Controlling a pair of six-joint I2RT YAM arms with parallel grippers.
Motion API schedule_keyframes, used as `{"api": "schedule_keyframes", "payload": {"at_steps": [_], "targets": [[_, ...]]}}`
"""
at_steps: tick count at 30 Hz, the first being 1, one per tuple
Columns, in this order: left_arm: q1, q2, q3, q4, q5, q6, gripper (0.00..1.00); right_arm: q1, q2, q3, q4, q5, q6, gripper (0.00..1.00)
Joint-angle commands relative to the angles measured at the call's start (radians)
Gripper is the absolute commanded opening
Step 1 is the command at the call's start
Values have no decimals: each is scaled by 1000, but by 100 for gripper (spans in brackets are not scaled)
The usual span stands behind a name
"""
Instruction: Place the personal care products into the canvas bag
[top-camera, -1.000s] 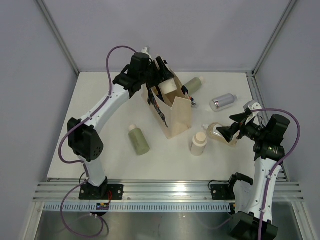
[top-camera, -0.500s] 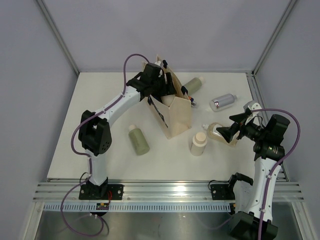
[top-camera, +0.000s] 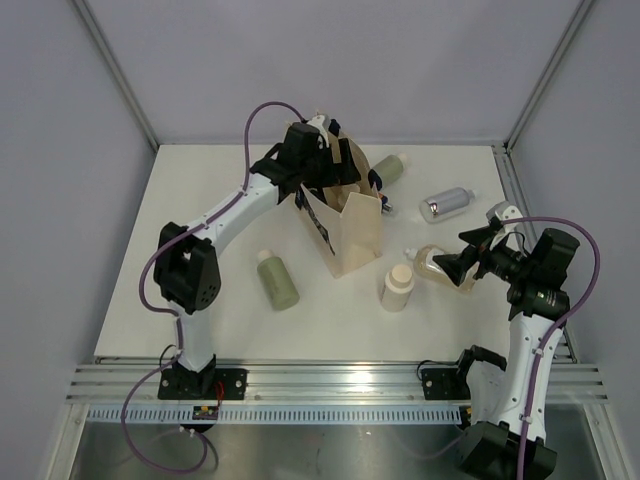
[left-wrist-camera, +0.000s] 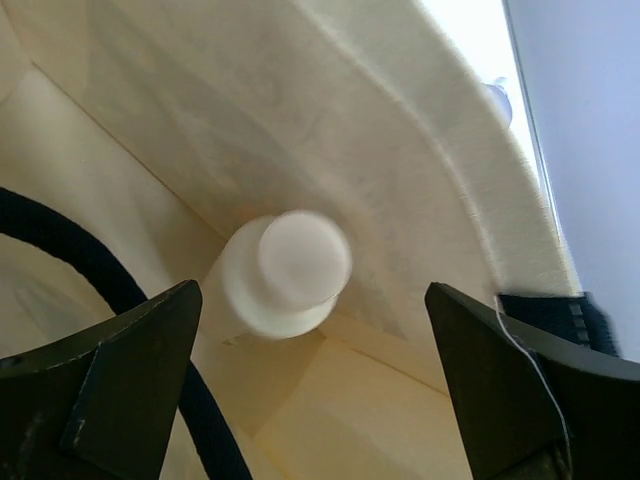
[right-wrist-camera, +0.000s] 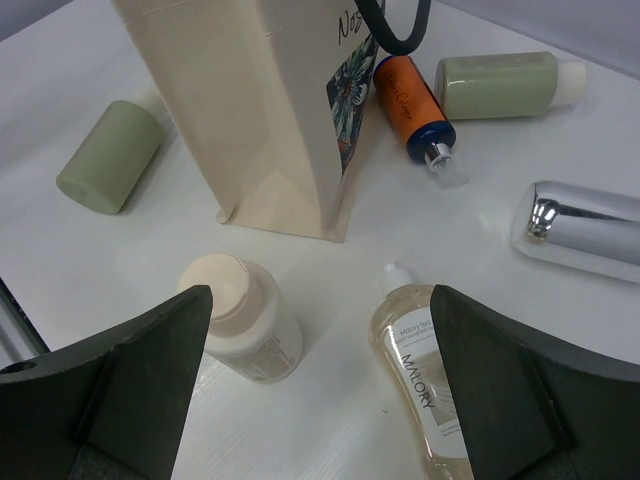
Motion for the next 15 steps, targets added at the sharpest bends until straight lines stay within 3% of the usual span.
{"api": "schedule_keyframes", "payload": {"at_steps": [1,4,10,15], "targets": [[1,-95,5,59,39,60,99,-7,5,9,2,20,-20,99],[1,-144,8,39,51,109,99,-7,20,55,-32,61,-24,99],[6,-326,-15,-34,20,239,99,-7,155,236,-277,187,-130,99],[11,-528,-186,-67,-133,322,99,-6,301,339,-303,348,81,99]]}}
